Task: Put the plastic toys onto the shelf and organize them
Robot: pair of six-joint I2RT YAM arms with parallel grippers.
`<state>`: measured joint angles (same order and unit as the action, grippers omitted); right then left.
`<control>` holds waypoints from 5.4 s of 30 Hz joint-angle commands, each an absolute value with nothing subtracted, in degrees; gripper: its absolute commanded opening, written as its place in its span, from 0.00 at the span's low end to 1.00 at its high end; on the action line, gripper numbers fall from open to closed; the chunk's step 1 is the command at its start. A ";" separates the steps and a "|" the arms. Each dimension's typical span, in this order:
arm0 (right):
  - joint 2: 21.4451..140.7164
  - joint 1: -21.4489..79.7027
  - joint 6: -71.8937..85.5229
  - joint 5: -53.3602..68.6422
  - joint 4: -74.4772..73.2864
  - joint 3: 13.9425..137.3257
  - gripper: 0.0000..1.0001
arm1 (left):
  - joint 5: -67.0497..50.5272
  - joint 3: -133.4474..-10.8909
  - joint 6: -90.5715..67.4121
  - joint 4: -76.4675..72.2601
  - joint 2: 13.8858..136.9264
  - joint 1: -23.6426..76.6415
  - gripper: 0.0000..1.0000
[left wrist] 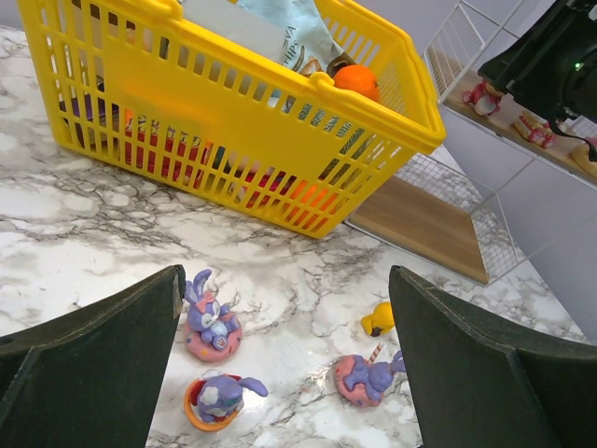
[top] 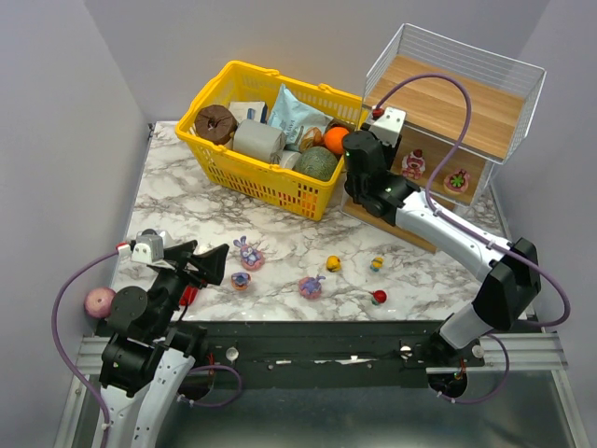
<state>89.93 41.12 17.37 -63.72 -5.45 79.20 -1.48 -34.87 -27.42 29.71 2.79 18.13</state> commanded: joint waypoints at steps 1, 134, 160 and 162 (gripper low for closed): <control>91.32 40.52 15.12 -66.71 -3.08 76.56 0.50 | -0.44 -34.72 -27.07 30.15 2.64 18.28 0.99; 59.68 52.91 31.38 -33.38 -40.12 69.49 0.12 | -1.23 -34.54 -27.25 29.71 3.43 18.28 0.99; 72.25 46.32 20.85 -58.27 -54.59 108.37 0.14 | -1.32 -34.45 -27.16 29.71 3.96 18.28 0.99; 71.98 45.53 19.43 -57.48 -51.42 107.84 0.14 | -1.41 -34.54 -27.16 29.71 4.04 18.28 0.99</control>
